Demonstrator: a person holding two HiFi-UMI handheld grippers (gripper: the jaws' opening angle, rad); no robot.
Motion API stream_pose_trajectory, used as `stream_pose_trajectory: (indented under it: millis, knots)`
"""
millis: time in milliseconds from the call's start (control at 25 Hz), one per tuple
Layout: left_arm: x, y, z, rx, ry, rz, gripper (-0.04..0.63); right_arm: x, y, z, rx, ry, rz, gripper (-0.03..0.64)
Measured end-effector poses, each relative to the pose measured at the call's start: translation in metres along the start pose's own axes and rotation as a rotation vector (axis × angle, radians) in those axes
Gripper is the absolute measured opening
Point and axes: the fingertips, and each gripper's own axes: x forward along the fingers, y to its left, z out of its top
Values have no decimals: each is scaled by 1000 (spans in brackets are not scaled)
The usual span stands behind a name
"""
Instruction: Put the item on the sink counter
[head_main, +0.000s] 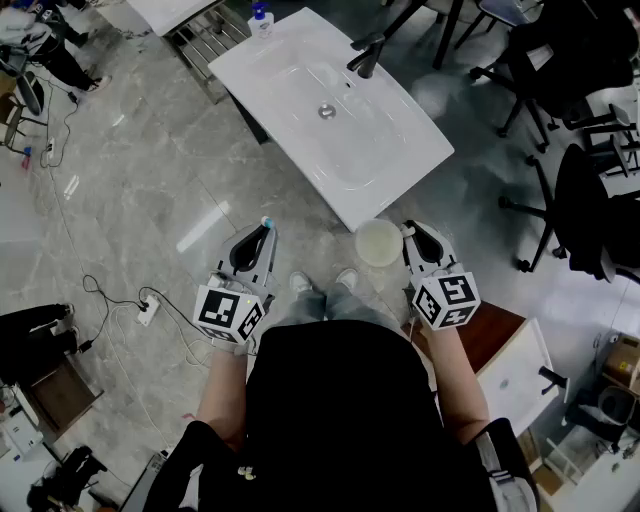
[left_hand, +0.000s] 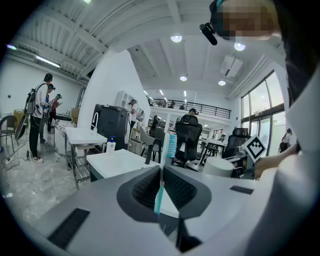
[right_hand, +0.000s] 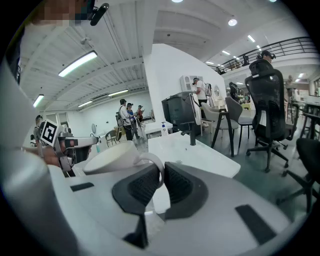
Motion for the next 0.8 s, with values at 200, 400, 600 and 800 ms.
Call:
stream_pose_trajectory:
  millis: [200,400,600,800]
  knots:
    - [-10,-2,-1,27,9,-32,38,-3,15,-6,11,5,-11,47]
    - [-14,1,2,53,11,-70,38,-1,27,-4,-4,7,-27,48]
    - [-17,4,2,51,2,-111,38,-1,38,0,-6,-7,-56,48]
    - [-17,4,-2,57,6,-141,38,-1,38,1,11,-18,-80,48]
